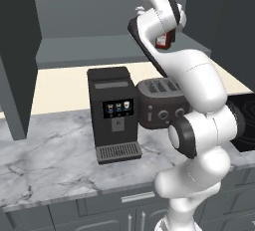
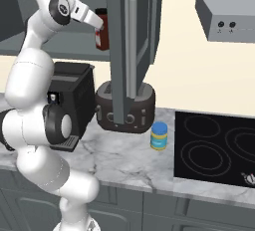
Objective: Collect the paprika, mayonnaise, and shaker from the cabinet and place them next to the stove.
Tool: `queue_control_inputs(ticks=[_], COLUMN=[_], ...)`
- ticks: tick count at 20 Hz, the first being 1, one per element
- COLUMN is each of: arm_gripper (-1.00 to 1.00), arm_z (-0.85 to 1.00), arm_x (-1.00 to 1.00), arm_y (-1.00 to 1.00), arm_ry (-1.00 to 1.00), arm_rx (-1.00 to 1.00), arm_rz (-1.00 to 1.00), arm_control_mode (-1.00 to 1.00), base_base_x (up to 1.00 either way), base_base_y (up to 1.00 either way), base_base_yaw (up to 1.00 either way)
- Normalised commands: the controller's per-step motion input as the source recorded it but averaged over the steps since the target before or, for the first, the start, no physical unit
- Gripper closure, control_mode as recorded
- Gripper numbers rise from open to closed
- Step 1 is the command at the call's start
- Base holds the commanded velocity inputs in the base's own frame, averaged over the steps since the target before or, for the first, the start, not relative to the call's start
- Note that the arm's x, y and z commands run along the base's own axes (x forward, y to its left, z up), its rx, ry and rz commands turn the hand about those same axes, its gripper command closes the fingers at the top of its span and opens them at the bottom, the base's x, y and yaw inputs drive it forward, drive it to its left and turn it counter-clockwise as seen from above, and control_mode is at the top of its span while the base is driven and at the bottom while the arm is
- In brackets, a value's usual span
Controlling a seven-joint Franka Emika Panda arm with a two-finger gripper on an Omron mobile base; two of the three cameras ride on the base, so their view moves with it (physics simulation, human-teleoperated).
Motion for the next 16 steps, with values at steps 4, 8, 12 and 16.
queue_control_inputs(ticks=[4, 8, 12, 16], arm_gripper=[-1.00, -1.00, -1.00, -1.00], arm_z=[0.00, 0.00, 0.00, 0.00], arm_x=[0.03, 0.07, 0.09, 0.05], arm_y=[0.02, 0.03, 0.02, 0.00], arm_ry=[0.00, 0.00, 0.00, 0.00], arm_rx=[0.00, 0.00, 0.00, 0.00], arm_rz=[0.00, 0.00, 0.00, 0.00], arm_control_mode=[-1.00, -1.00, -1.00, -1.00], base_base_x=[0.00, 0.00, 0.00, 0.00], base_base_y=[0.00, 0.00, 0.00, 0.00], base_base_yaw=[0.00, 0.00, 0.00, 0.00])
